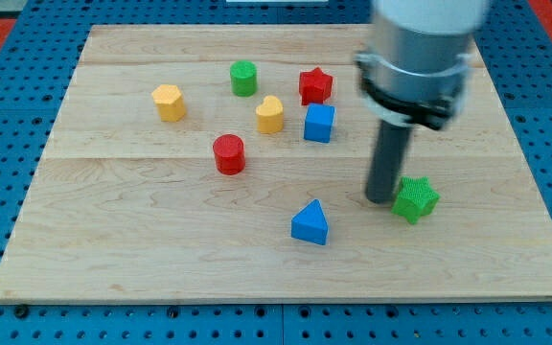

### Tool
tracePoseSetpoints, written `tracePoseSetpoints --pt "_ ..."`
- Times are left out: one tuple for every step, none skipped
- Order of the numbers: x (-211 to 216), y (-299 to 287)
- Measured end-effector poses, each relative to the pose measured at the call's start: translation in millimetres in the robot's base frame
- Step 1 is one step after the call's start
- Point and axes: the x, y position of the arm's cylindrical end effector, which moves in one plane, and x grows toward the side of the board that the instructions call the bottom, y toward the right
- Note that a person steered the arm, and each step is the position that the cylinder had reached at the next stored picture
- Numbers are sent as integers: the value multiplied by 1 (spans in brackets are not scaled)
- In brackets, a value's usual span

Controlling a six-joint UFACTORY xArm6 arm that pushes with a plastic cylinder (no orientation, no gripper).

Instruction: Move the blue triangle and green star to the center of the board

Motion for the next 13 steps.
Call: tracePoseSetpoints --pt "37 -54" --pt "28 -104" --pt "5 -169" --pt "16 -212" --pt "-9 -244" --pt "-58 -265" --pt "-69 -264" --pt "-52 -314" --pt "-61 -346" --pt "-75 -360" --pt "-78 -311" --pt "-78 -306" --pt "-90 -259"
